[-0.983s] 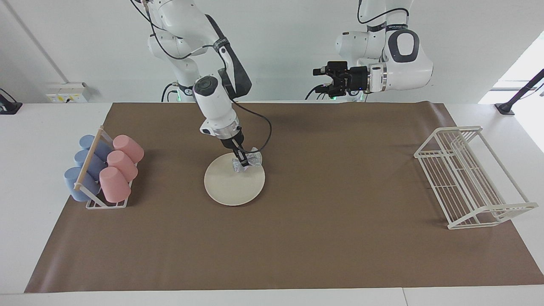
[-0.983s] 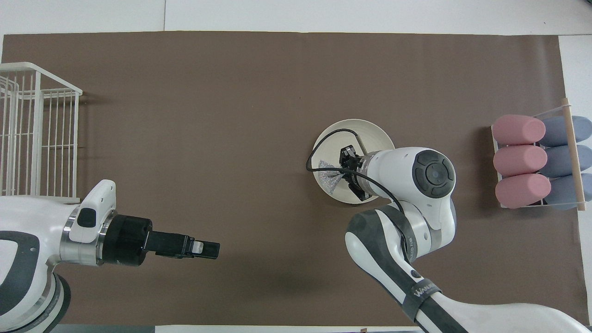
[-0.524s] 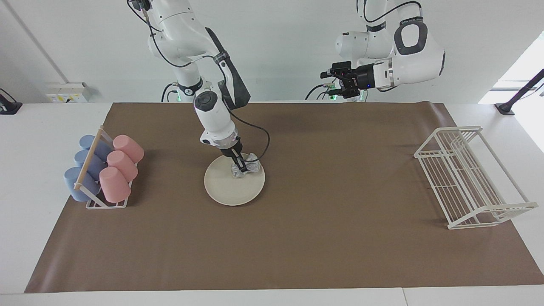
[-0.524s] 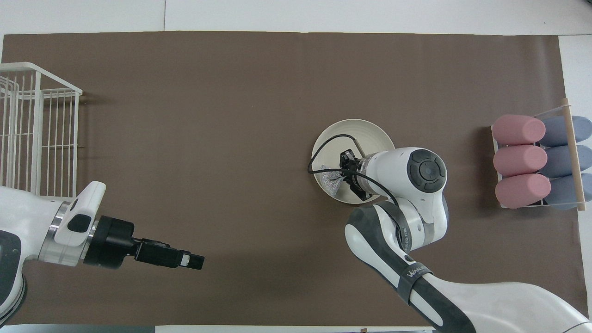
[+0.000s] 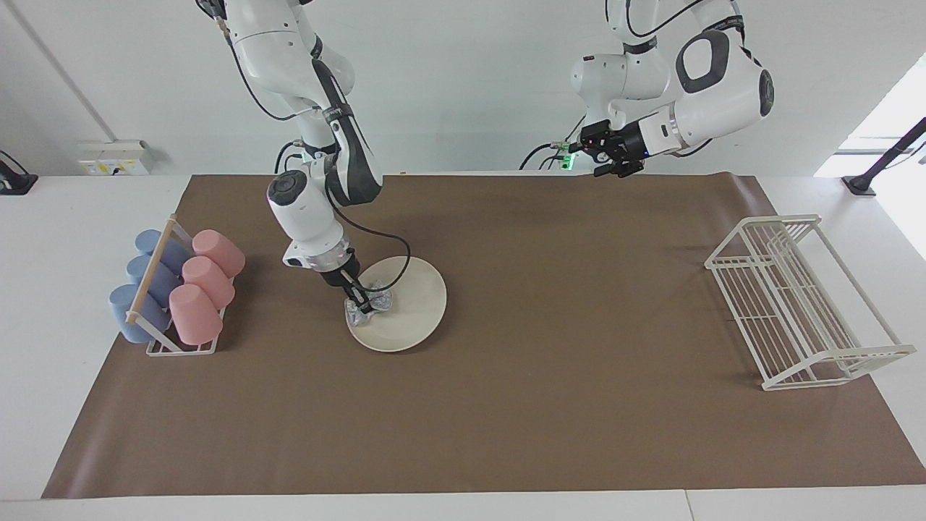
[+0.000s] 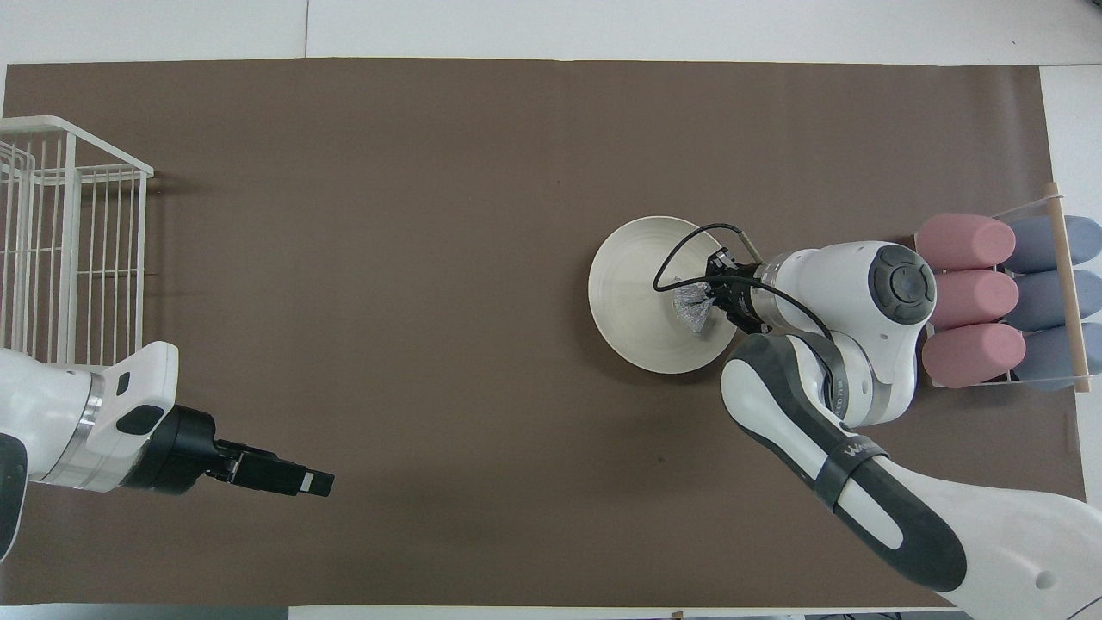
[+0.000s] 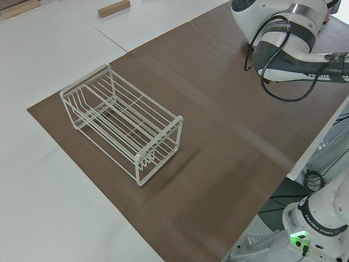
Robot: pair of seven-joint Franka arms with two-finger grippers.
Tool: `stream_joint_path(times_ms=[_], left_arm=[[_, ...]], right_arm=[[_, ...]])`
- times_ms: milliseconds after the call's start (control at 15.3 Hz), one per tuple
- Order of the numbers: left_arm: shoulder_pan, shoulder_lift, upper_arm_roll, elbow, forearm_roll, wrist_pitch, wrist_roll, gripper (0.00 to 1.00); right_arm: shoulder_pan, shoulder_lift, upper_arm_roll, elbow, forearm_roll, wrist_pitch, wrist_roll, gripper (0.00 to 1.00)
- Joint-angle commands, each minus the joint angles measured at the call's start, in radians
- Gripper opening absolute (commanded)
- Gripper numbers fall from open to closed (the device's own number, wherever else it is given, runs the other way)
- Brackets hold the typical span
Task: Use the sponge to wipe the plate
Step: 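Rub the scrubber across the plate surface with the right gripper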
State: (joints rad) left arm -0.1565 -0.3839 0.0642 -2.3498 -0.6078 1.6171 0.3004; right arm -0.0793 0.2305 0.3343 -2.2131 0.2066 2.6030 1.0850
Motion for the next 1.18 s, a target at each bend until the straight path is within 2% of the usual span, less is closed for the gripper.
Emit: stream_joint_path(times_ms=[0, 197, 393, 524, 655, 917, 1114], left_arm=[[0.009, 0.006, -0.004, 0.012, 0.087, 0.05, -0.001, 1.0], [0.023, 0.01, -0.004, 0.014, 0.198, 0.104, -0.003, 1.0], [0.02, 0.013, -0.007, 0.009, 0.287, 0.188, -0.117, 1.0], [0.017, 0.022, -0.007, 0.012, 0.333, 0.21, -0.206, 1.0], [0.023, 0.037, -0.006, 0.036, 0.352, 0.23, -0.269, 1.0], [0.049, 0.053, -0.006, 0.043, 0.353, 0.262, -0.332, 1.0], [0.048, 0.053, -0.007, 0.043, 0.353, 0.262, -0.38, 1.0]], right_arm=[[0.07, 0.036, 0.012, -0.039, -0.016, 0.069, 0.113, 0.0], [0.144, 0.053, 0.012, -0.039, -0.016, 0.113, 0.242, 0.0], [0.184, 0.064, 0.012, -0.037, -0.016, 0.144, 0.337, 0.0], [0.187, 0.064, 0.011, -0.037, -0.016, 0.144, 0.325, 0.0], [0.17, 0.064, 0.008, -0.039, -0.016, 0.141, 0.258, 0.0], [0.05, 0.066, 0.006, -0.04, -0.016, 0.129, 0.008, 0.0], [0.024, 0.067, 0.006, -0.04, -0.016, 0.127, -0.043, 0.0]])
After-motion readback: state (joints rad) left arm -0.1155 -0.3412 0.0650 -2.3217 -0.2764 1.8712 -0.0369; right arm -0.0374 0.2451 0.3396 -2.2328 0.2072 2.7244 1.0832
